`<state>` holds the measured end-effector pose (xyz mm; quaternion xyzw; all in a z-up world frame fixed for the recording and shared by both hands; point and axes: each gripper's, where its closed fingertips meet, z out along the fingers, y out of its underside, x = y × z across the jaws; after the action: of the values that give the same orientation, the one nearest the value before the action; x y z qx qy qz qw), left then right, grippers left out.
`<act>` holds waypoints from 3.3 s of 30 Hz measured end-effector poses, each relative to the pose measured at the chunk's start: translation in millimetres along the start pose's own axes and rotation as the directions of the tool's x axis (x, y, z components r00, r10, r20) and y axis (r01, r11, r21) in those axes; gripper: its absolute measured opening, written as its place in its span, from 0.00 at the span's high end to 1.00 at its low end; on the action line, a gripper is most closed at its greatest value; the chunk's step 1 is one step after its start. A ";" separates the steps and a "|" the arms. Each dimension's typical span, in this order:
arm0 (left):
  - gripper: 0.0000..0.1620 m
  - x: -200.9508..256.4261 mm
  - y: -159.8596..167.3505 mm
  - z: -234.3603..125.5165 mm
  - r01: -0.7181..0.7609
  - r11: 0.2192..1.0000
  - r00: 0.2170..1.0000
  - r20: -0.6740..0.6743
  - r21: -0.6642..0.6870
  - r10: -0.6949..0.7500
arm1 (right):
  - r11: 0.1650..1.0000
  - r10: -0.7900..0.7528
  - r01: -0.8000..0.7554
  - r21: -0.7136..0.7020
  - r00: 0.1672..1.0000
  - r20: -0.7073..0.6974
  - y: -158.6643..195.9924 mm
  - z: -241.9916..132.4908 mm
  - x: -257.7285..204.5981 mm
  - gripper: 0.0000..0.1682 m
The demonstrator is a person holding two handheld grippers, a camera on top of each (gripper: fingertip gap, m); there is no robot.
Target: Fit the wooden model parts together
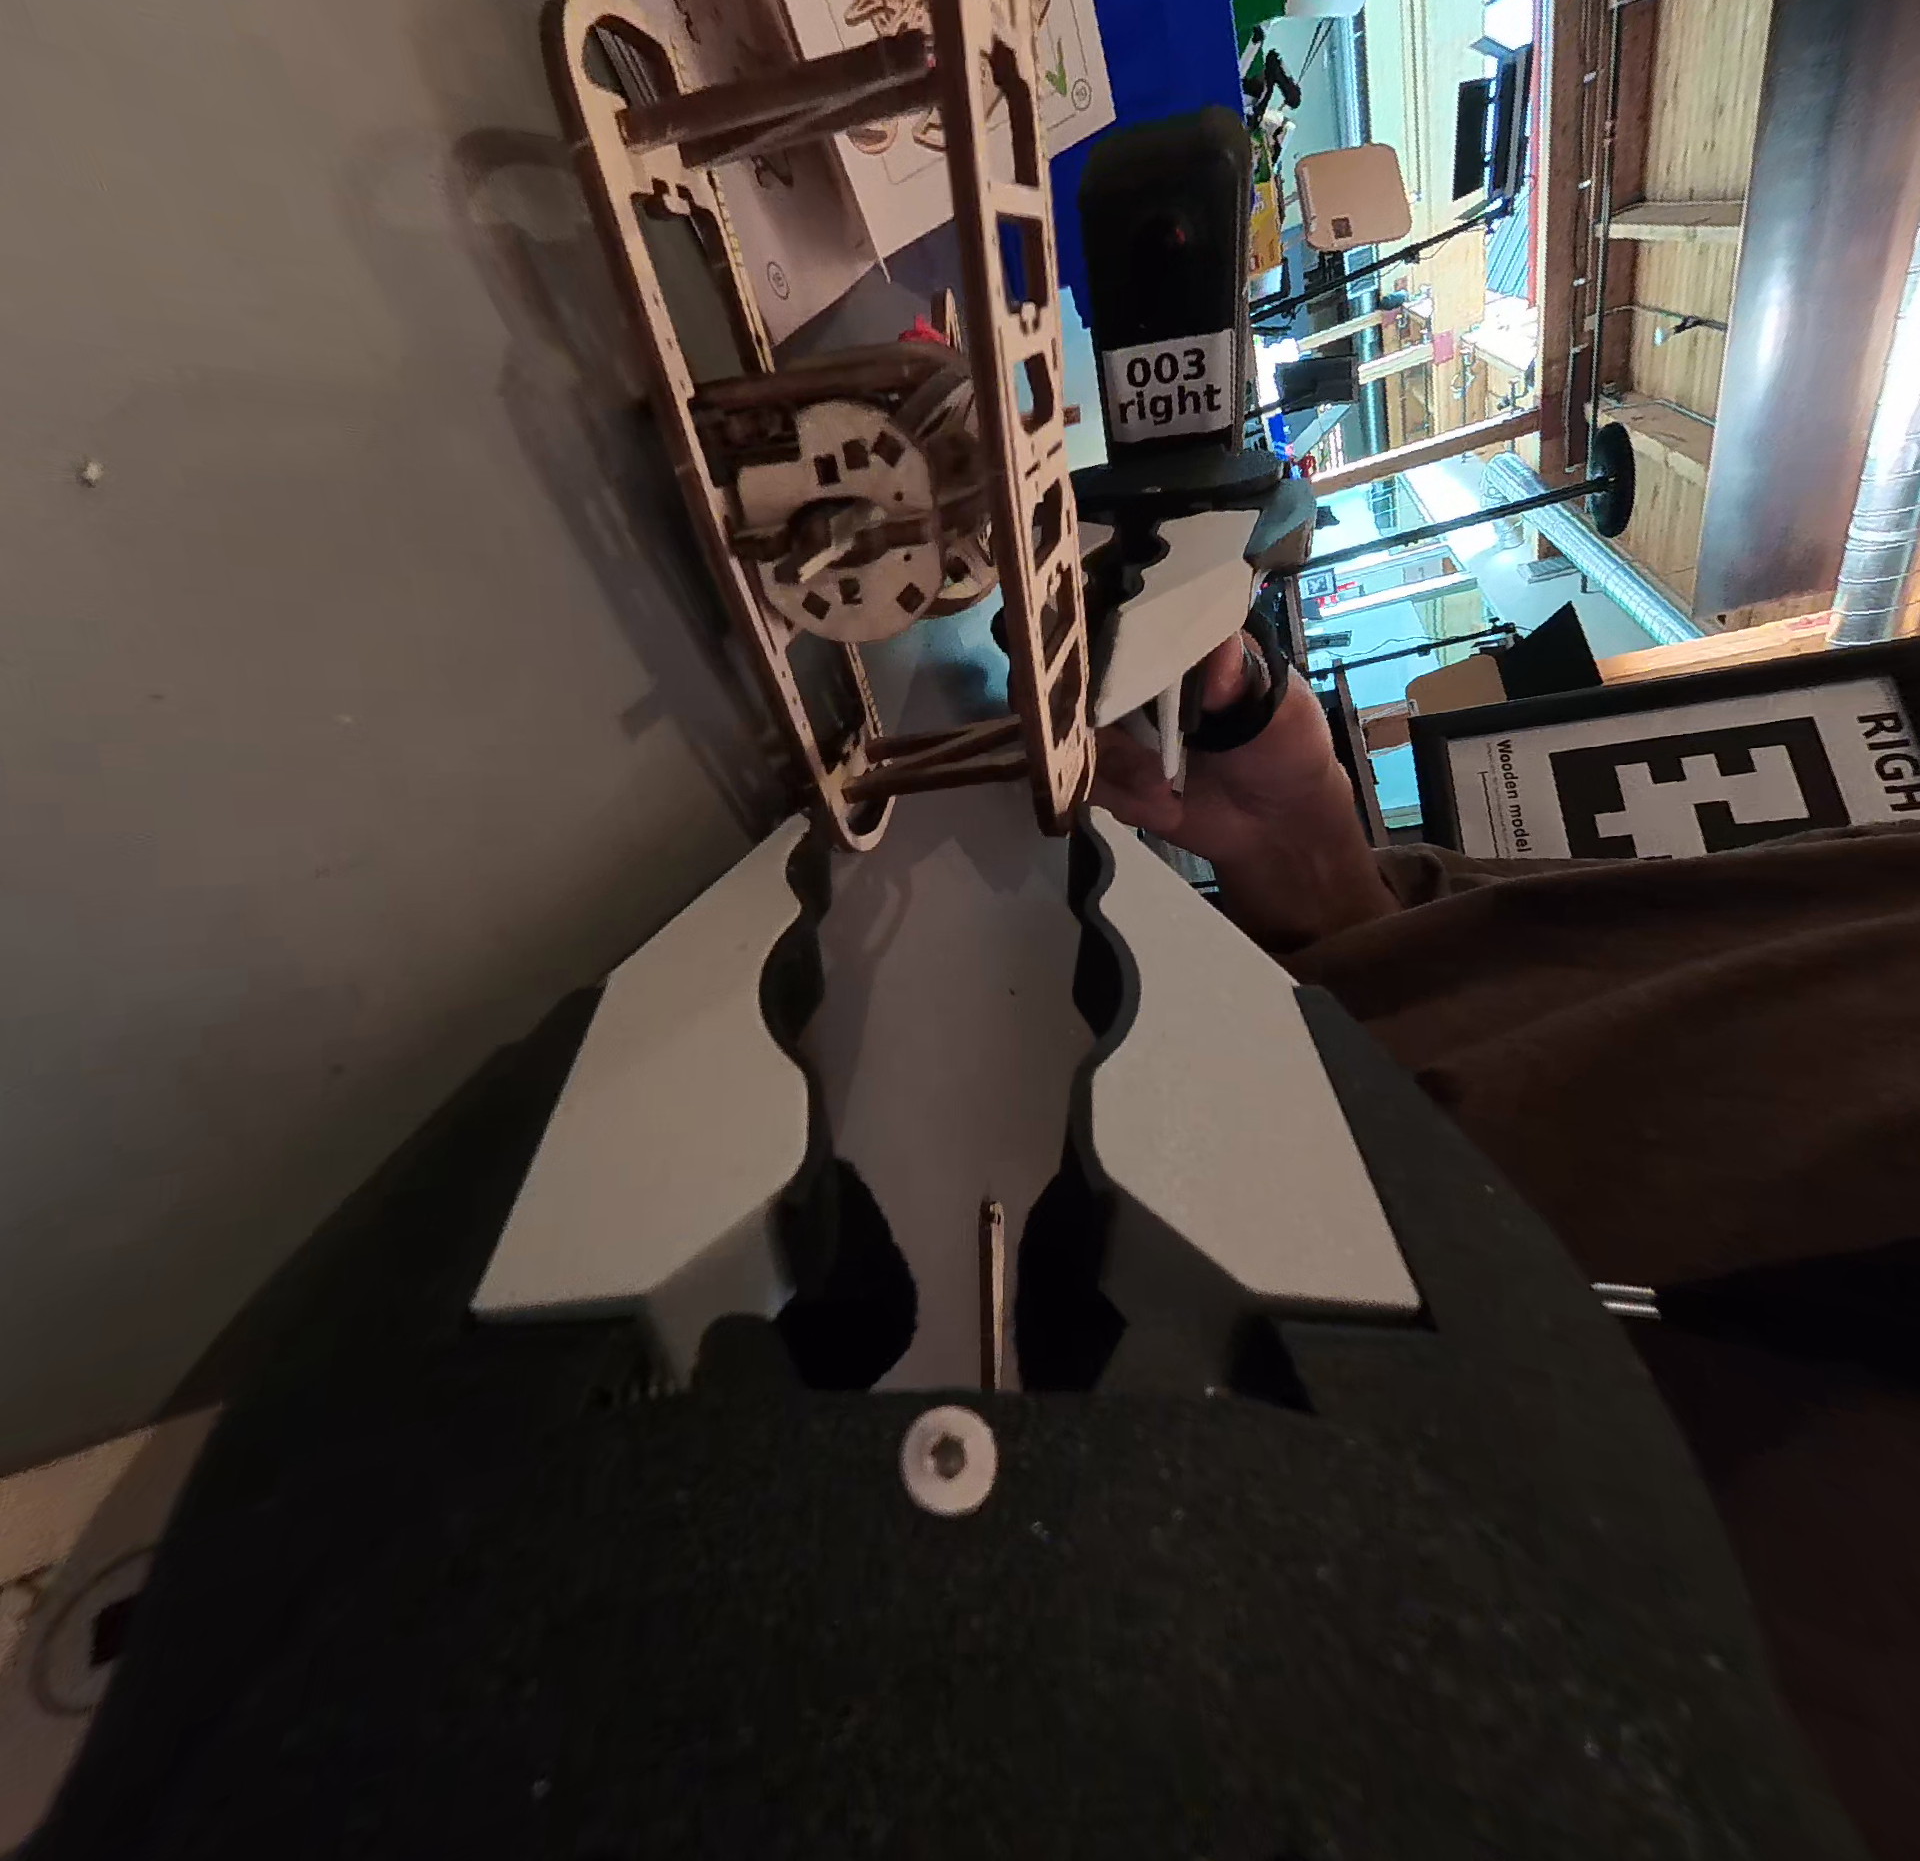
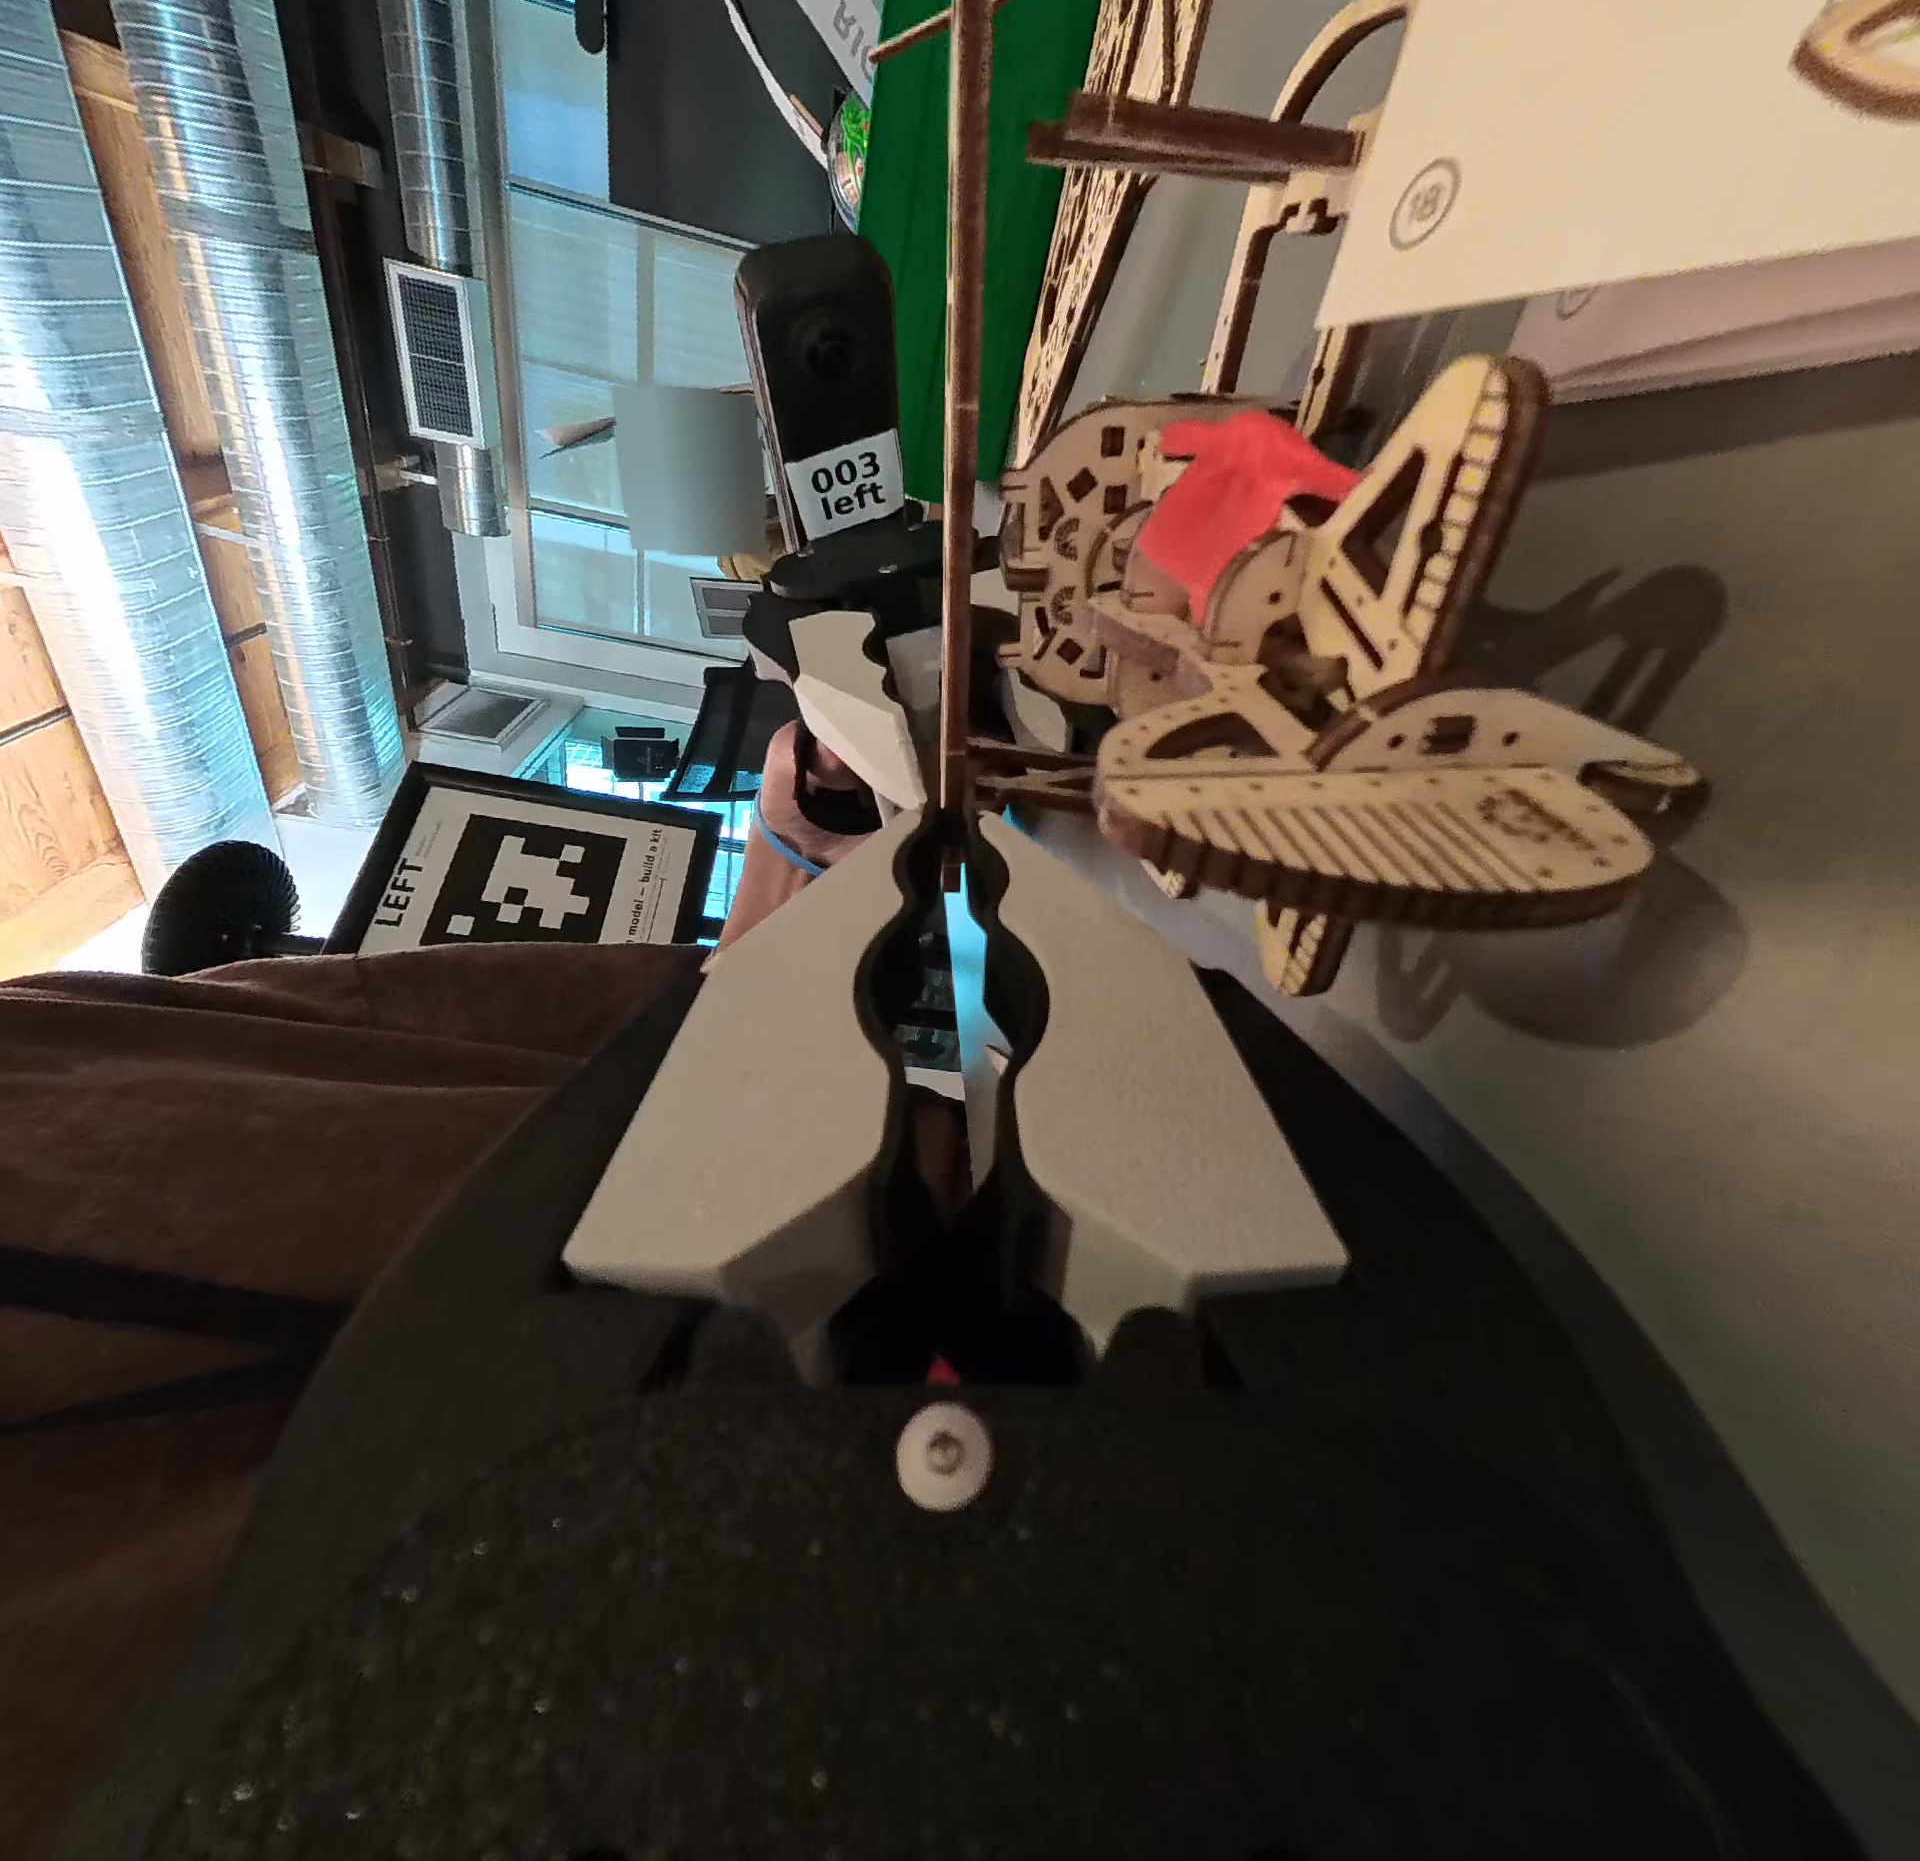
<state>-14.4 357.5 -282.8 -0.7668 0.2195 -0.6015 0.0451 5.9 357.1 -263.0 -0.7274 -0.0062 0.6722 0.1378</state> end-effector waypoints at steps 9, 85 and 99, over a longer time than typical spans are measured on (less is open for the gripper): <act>0.77 1.9 -3.0 -0.3 -0.015 1.000 1.000 -0.004 0.016 0.015 | 1.000 0.015 -0.015 0.017 1.000 0.016 -5.4 -3.8 -0.5 0.99; 0.99 15.7 -23.1 15.1 0.040 0.996 0.996 -0.086 0.074 -0.033 | 0.993 0.062 -0.068 -0.100 0.996 -0.057 -9.6 -15.6 13.8 0.98; 1.00 14.7 -29.0 18.7 0.123 0.979 0.990 -0.089 0.164 -0.109 | 0.996 -0.088 0.087 -0.026 0.996 -0.029 -13.1 -13.1 11.4 0.94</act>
<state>14.1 374.2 -264.9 -0.7473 0.1243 -0.6494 0.0660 22.2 369.4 -270.6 -0.7381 -0.0443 0.6543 0.1582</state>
